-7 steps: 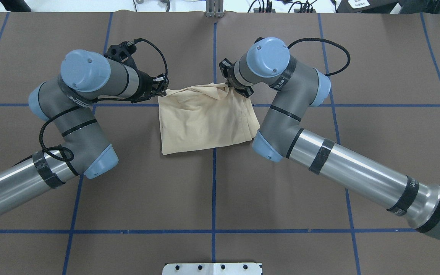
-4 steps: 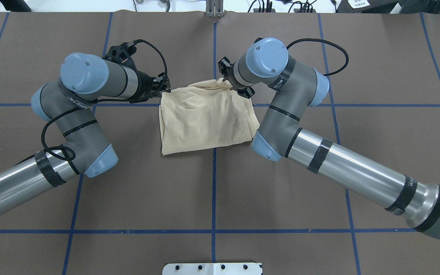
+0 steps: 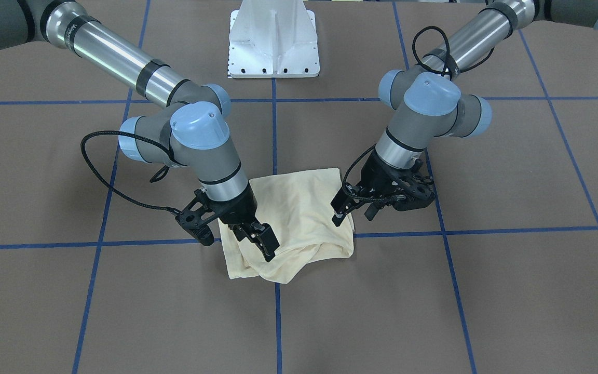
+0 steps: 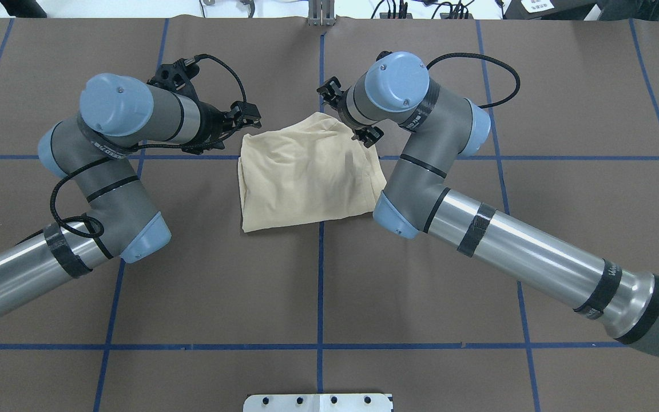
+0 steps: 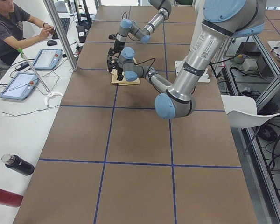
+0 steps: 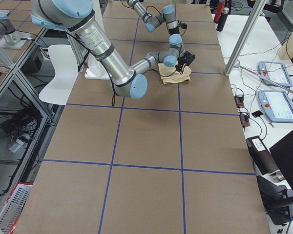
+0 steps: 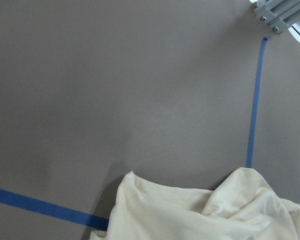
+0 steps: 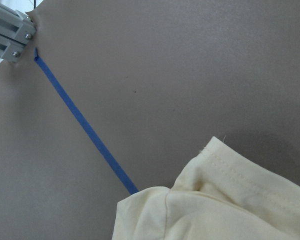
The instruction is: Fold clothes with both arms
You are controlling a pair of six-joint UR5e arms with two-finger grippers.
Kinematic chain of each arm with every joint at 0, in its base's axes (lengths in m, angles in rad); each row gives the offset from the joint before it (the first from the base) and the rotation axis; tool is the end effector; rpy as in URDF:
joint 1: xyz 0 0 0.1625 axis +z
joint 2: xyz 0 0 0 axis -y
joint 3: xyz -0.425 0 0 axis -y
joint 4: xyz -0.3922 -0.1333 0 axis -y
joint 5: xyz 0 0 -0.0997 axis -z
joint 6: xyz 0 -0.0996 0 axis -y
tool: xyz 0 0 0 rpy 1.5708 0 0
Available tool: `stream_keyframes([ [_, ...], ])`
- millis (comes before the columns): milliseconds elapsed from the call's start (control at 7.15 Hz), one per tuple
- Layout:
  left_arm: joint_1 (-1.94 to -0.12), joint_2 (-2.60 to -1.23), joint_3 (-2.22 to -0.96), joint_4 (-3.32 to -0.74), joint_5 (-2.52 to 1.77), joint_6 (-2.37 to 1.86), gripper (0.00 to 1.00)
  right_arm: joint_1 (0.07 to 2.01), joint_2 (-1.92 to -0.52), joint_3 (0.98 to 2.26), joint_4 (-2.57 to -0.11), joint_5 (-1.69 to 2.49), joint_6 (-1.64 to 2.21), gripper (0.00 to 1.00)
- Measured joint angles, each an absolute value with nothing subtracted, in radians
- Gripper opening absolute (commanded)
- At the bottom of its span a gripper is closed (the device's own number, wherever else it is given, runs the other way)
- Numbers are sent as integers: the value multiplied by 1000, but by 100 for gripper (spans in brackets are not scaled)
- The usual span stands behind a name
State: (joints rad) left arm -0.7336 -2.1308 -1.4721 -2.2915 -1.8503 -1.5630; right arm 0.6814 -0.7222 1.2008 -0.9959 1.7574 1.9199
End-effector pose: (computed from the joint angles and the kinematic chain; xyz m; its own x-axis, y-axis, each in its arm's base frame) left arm 0.4516 -0.5495 0.2920 0.2851 -0.2469 -0.9262 0.4517 0.8868 -0.0974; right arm -0.5501 -0.5940 0.2246 0.1921 0.5885 0.7853 -0.5953 0.7061 -0.3835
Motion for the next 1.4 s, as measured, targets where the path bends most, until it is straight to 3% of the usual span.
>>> stream_keyframes([
  [699,-925,-1976,-1576,-2263,-1906,-1269,100,954,-787,1308,-1279,2034,1376,100],
  [1118,-978,-1938,-1611,-2269,-1806,-1248,100,1113,-1001,1553,-1310,2180,1197,100],
  [1398,-989,-1902,-1607,-2293,-1776,-1244,100,1145,-1096,1571,-1308,2174,972,100],
])
